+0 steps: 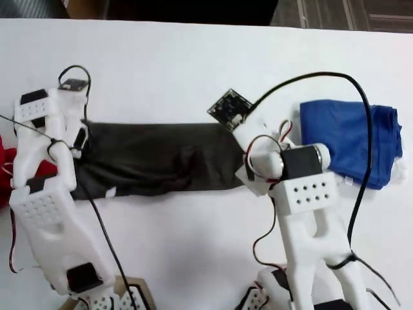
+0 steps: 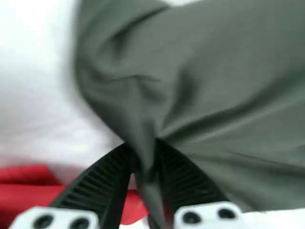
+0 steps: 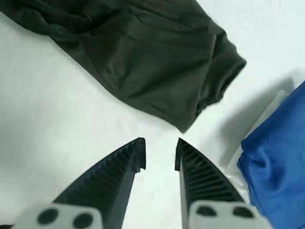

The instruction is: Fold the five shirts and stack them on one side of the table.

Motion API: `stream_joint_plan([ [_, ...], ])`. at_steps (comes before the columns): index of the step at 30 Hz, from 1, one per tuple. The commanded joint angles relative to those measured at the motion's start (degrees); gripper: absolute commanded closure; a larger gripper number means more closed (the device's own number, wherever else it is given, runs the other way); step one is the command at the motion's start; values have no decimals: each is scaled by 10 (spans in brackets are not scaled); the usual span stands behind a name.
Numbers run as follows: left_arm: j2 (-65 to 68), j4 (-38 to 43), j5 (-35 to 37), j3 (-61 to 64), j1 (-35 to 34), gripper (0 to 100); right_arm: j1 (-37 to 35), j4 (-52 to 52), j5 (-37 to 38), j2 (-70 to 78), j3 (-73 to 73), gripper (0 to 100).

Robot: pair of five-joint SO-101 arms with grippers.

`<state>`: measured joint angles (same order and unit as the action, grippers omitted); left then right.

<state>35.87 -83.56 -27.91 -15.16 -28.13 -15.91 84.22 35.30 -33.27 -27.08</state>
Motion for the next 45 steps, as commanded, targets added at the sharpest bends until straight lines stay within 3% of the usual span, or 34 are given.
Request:
stream_joint_plan([
  [1,-3,-22,-24,-16,-1,975,15,22,-3,-34,4,886],
  [9,-34,-96,-45,-69,-14,975,125,35,-1,-118,-69,886],
  [15,-111,-186,-40,-180,68,975,234,-35,0,-229,-250,939],
  [19,-172,-186,-40,-196,152,975,293,-119,2,-315,-361,971],
  [25,-215,-184,-2,-200,309,975,346,-216,74,-384,-497,954],
  [32,-215,-138,43,-200,474,975,381,-295,26,-391,-619,954],
  [39,-176,-62,43,-201,551,975,394,-302,24,-392,-621,954],
  [45,-99,-33,43,-201,553,973,394,-302,24,-392,-622,954],
])
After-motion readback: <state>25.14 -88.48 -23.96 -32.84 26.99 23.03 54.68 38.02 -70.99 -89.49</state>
